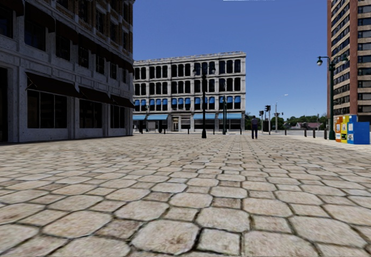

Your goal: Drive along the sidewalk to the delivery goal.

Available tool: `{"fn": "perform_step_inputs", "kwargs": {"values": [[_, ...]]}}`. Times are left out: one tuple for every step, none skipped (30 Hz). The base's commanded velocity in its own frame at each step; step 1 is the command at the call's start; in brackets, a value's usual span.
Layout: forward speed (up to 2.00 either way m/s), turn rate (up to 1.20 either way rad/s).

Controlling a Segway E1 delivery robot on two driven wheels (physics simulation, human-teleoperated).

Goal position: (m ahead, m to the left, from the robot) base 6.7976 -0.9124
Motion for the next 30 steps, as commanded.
{"fn": "perform_step_inputs", "kwargs": {"values": [[2.00,-0.40],[2.00,-0.40],[2.00,-0.40],[2.00,-0.40],[2.00,-0.40],[2.00,-0.40],[2.00,-0.40],[2.00,-0.40],[2.00,-0.40],[2.00,-0.40],[2.00,-0.40],[2.00,-0.40],[2.00,-0.40],[2.00,-0.40],[2.00,-0.40],[2.00,-0.40],[2.00,-0.40],[2.00,-0.40],[2.00,-0.40],[2.00,-0.40],[2.00,-0.40],[2.00,-0.40],[2.00,-0.40],[2.00,-0.40],[2.00,-0.40],[2.00,-0.40],[2.00,0.00],[2.00,0.00],[2.00,0.00],[2.00,0.00]]}}
